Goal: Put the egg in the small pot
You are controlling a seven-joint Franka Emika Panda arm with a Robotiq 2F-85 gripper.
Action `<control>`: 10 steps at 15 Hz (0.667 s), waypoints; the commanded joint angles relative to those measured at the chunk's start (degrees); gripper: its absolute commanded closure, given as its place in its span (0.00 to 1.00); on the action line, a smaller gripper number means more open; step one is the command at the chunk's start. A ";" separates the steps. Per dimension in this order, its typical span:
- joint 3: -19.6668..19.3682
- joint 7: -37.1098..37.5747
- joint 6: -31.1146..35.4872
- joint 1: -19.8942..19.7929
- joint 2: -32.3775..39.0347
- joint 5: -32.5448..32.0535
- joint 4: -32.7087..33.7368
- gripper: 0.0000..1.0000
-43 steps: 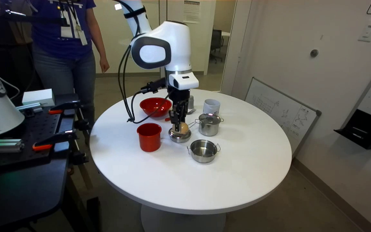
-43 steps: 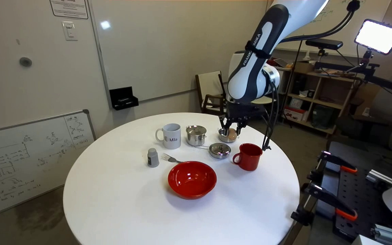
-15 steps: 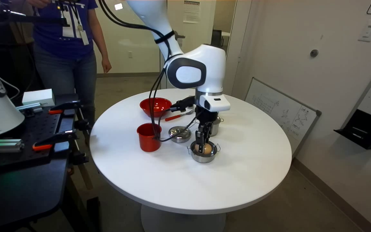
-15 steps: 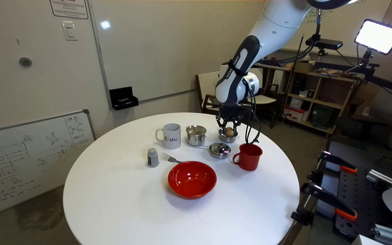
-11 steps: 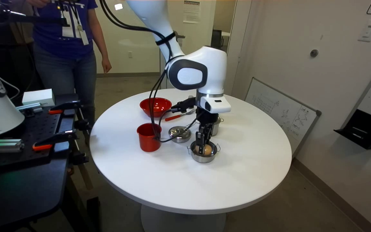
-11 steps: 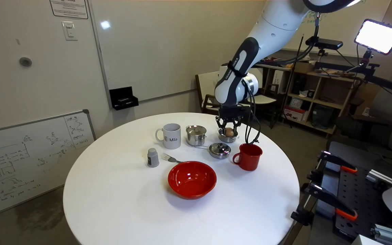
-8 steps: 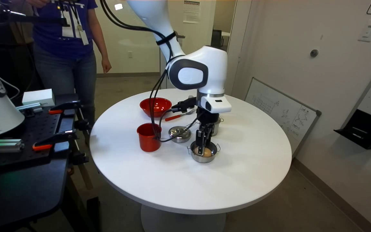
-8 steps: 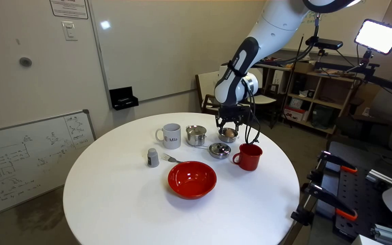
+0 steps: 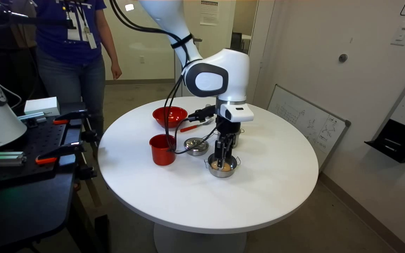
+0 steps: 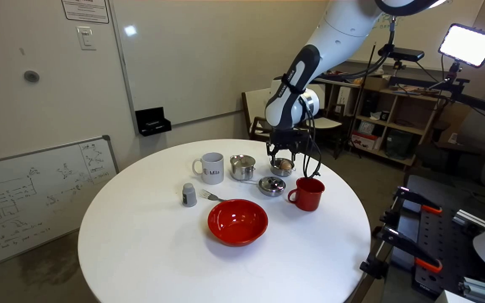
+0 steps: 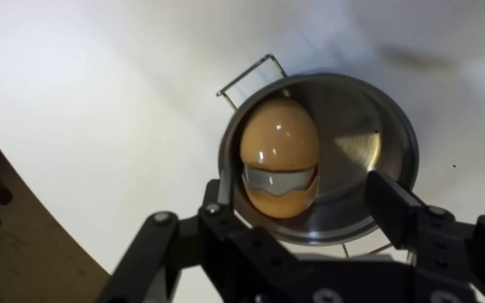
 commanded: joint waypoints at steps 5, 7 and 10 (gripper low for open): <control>-6.25 6.21 1.75 6.37 -5.06 -3.92 -3.55 0.02; -7.41 7.51 3.54 8.13 -6.94 -5.23 -5.14 0.00; -7.95 7.99 10.17 9.84 -9.83 -6.65 -8.26 0.00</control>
